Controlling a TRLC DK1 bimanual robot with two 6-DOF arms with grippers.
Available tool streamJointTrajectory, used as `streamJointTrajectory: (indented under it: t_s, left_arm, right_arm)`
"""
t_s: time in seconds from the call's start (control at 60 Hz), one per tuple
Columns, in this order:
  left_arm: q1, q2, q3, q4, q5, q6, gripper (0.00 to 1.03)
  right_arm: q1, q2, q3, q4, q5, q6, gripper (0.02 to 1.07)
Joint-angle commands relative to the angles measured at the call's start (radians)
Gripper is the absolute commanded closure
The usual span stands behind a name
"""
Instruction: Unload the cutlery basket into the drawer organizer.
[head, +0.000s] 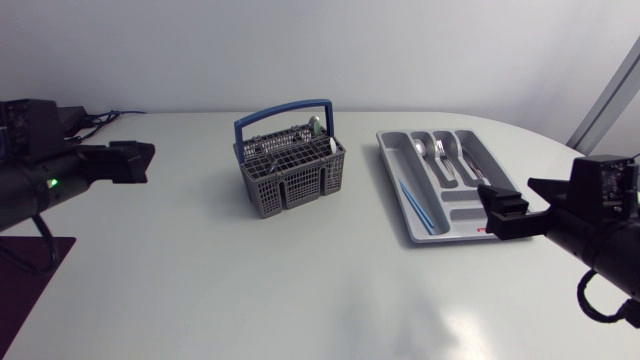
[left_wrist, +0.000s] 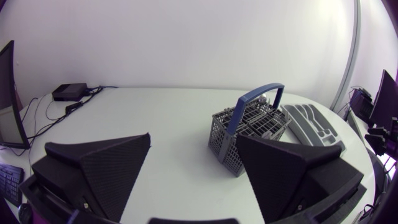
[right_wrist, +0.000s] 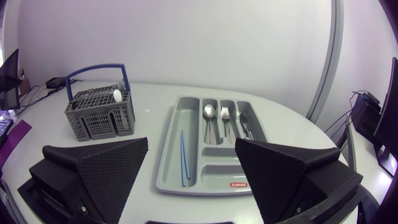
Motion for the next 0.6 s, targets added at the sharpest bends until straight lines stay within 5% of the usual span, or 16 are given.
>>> streamJointTrajectory:
  t_s: [0.0, 0.183, 0.3, 0.583]
  left_arm:
    - [-0.012, 0.115, 0.105, -0.001, -0.009, 0.027, 0.10]
    - [-0.052, 0.390, 0.335, -0.087, -0.009, 0.286, 0.16]
    - [-0.080, 0.508, 0.439, -0.156, -0.007, 0.343, 0.16]
    - [-0.035, 0.747, 0.588, -0.208, 0.341, 0.597, 0.16]
  right_arm:
    - [0.028, 0.062, 0.055, -0.057, -0.003, 0.019, 0.06]
    - [0.084, 0.077, 0.067, -0.106, -0.020, -0.070, 0.06]
    - [0.088, 0.103, 0.075, -0.122, -0.034, -0.085, 0.06]
    - [0.100, 0.131, 0.104, -0.186, -0.073, -0.235, 0.06]
